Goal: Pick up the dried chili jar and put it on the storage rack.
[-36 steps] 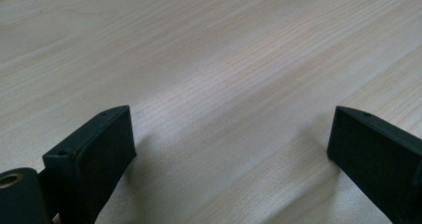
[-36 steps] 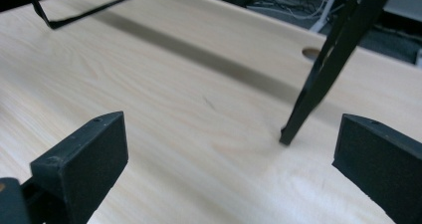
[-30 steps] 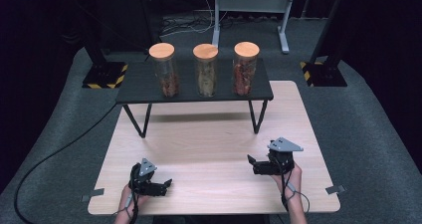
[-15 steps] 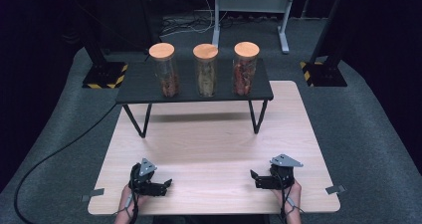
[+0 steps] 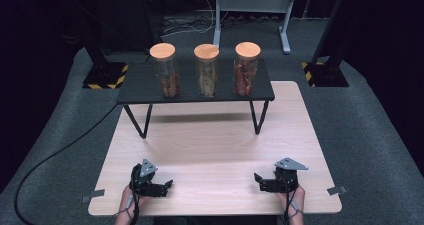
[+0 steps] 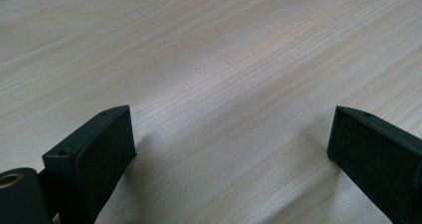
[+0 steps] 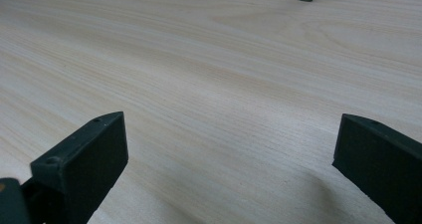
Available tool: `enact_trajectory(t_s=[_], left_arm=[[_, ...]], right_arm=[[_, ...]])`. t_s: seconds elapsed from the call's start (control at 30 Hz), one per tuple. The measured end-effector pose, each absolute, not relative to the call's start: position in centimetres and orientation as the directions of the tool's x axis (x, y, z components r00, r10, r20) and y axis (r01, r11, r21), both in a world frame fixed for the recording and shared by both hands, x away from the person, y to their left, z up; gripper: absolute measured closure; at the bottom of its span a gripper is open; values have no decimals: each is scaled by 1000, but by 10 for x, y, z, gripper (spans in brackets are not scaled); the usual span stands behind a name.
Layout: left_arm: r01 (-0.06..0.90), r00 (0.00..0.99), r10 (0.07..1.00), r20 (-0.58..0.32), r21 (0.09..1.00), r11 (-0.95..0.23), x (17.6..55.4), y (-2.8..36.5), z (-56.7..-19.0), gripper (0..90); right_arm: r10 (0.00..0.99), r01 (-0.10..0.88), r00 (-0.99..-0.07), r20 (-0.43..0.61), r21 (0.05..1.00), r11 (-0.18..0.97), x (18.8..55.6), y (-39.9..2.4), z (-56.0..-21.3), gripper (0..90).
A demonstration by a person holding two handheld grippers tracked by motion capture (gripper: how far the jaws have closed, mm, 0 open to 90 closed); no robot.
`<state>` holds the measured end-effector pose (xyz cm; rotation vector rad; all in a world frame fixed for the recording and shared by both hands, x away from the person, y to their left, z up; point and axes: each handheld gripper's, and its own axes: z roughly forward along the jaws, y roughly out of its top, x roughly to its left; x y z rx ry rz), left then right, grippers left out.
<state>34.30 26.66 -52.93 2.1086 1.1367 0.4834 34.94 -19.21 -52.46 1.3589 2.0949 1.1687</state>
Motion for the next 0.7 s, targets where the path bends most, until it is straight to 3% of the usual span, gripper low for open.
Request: enact_trajectory(t_s=[0.7], left_arm=[[582, 548, 836, 2, 717, -384, 343, 267, -529, 36]], right_arm=[[871, 560, -489, 56, 786, 264, 349, -185, -525, 0]])
